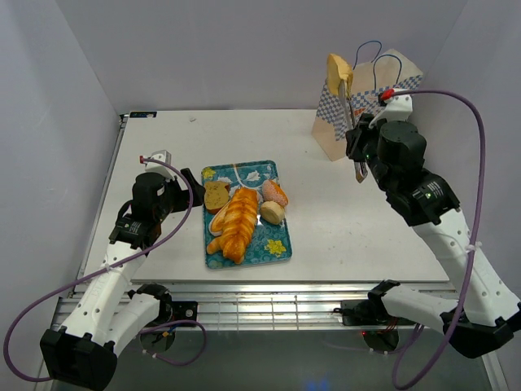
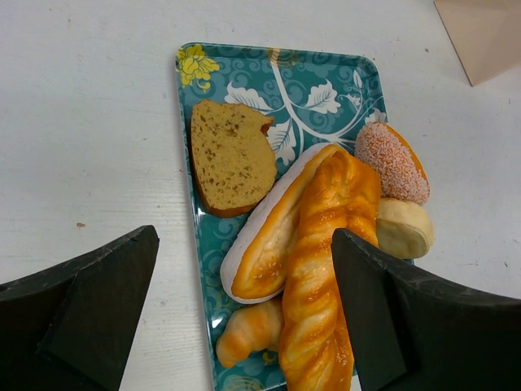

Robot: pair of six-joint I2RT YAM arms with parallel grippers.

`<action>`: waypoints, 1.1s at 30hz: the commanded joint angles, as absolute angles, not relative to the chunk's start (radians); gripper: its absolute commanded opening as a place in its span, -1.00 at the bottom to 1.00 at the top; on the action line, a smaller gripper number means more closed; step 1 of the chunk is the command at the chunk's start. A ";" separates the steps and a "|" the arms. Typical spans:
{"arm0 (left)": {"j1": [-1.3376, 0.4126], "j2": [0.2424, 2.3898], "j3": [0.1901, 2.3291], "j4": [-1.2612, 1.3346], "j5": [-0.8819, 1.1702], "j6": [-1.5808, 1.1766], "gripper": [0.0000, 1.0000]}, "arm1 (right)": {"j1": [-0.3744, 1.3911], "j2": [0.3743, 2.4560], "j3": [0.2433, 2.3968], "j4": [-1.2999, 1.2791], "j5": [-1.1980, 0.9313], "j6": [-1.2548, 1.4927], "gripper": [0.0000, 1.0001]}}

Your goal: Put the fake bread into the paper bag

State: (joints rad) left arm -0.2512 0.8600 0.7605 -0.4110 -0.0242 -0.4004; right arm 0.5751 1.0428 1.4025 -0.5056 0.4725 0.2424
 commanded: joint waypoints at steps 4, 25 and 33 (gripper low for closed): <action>-0.252 0.825 0.776 -0.403 -0.002 -0.393 0.96 | 0.395 1.166 1.574 -0.383 0.398 0.225 -0.84; -0.252 0.821 0.773 -0.399 0.038 -0.393 0.96 | -0.069 1.371 1.572 -0.308 -0.206 0.463 -0.84; -0.252 0.821 0.773 -0.399 0.038 -0.393 0.96 | -0.080 1.390 1.611 -0.316 -0.250 0.472 -0.57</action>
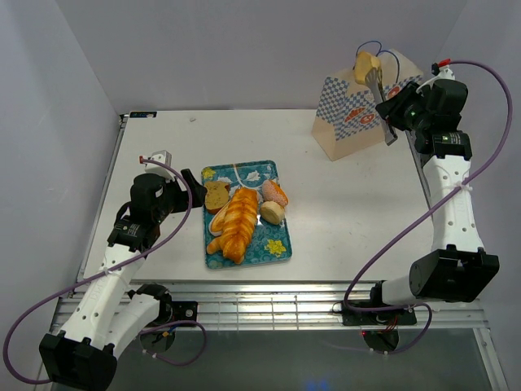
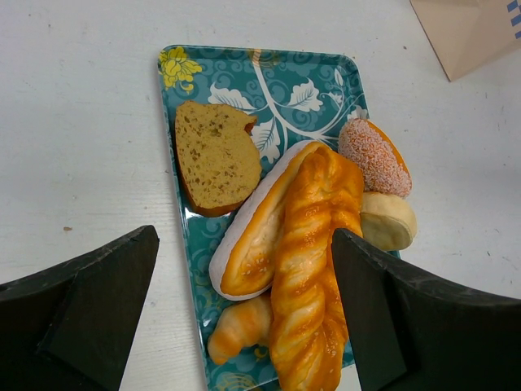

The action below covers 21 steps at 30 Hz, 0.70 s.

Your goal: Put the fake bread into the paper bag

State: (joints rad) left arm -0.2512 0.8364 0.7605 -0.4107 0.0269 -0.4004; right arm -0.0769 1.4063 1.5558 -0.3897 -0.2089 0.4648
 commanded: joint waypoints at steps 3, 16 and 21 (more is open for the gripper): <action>-0.252 0.818 0.773 -0.397 0.040 -0.393 0.96 | -0.081 1.390 1.609 -0.318 -0.253 0.477 -0.50; -0.252 0.819 0.773 -0.399 0.043 -0.393 0.96 | -0.083 1.376 1.609 -0.325 -0.249 0.476 -0.33; -0.252 0.816 0.772 -0.397 0.041 -0.393 0.96 | -0.090 1.362 1.574 -0.325 -0.248 0.477 -0.29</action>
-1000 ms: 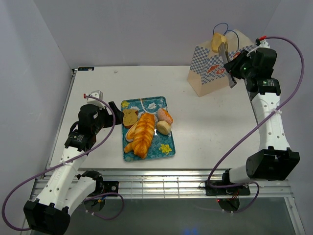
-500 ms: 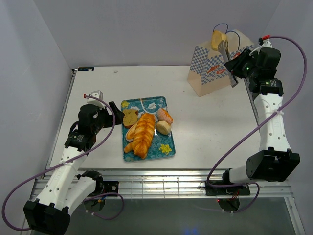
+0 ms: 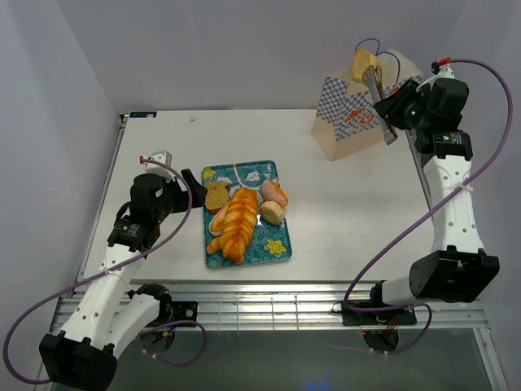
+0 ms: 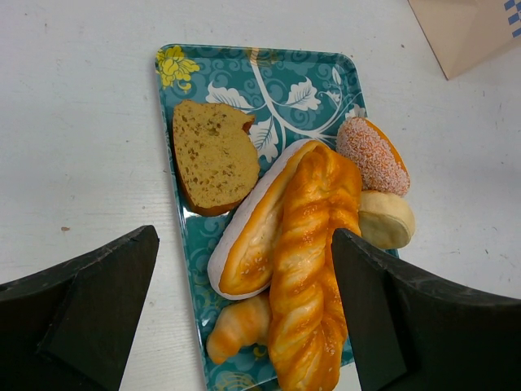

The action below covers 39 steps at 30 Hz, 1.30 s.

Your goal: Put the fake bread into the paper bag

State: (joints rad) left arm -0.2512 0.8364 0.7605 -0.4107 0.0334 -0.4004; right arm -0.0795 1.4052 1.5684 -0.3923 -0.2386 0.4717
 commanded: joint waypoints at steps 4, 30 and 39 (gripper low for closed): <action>-0.252 0.816 0.773 -0.396 0.044 -0.393 0.96 | -0.094 1.342 1.542 -0.324 -0.242 0.485 -0.28; -0.252 0.815 0.773 -0.396 0.052 -0.394 0.96 | -0.107 1.316 1.531 -0.327 -0.264 0.491 -0.03; -0.252 0.816 0.770 -0.393 0.054 -0.394 0.96 | -0.110 1.330 1.577 -0.339 -0.275 0.489 0.00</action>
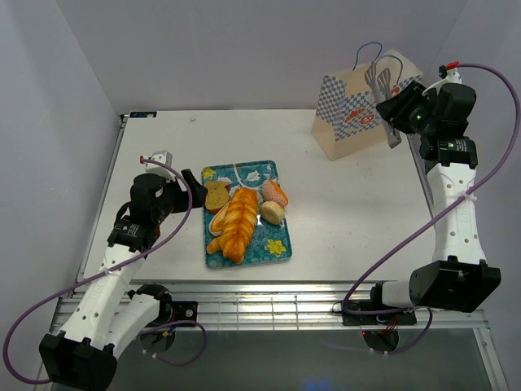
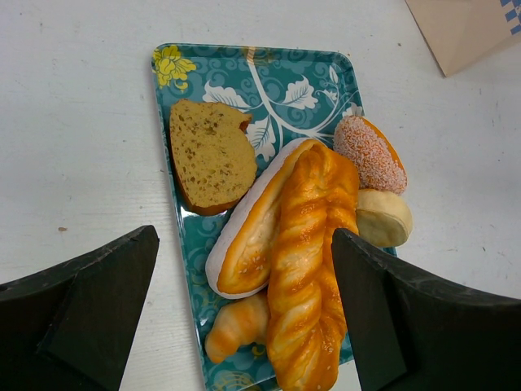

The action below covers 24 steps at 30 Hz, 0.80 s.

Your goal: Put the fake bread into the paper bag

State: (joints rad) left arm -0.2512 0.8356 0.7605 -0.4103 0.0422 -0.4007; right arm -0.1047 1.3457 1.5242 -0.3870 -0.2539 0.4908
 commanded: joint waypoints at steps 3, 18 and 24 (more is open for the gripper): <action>-0.252 0.819 0.772 -0.391 0.057 -0.394 0.96 | -0.110 1.331 1.586 -0.344 -0.279 0.485 0.00; -0.252 0.822 0.769 -0.393 0.054 -0.393 0.96 | -0.109 1.186 1.307 -0.242 -0.402 0.522 -0.05; -0.253 0.821 0.769 -0.394 0.035 -0.391 0.96 | -0.095 1.030 1.157 -0.176 -0.437 0.532 -0.06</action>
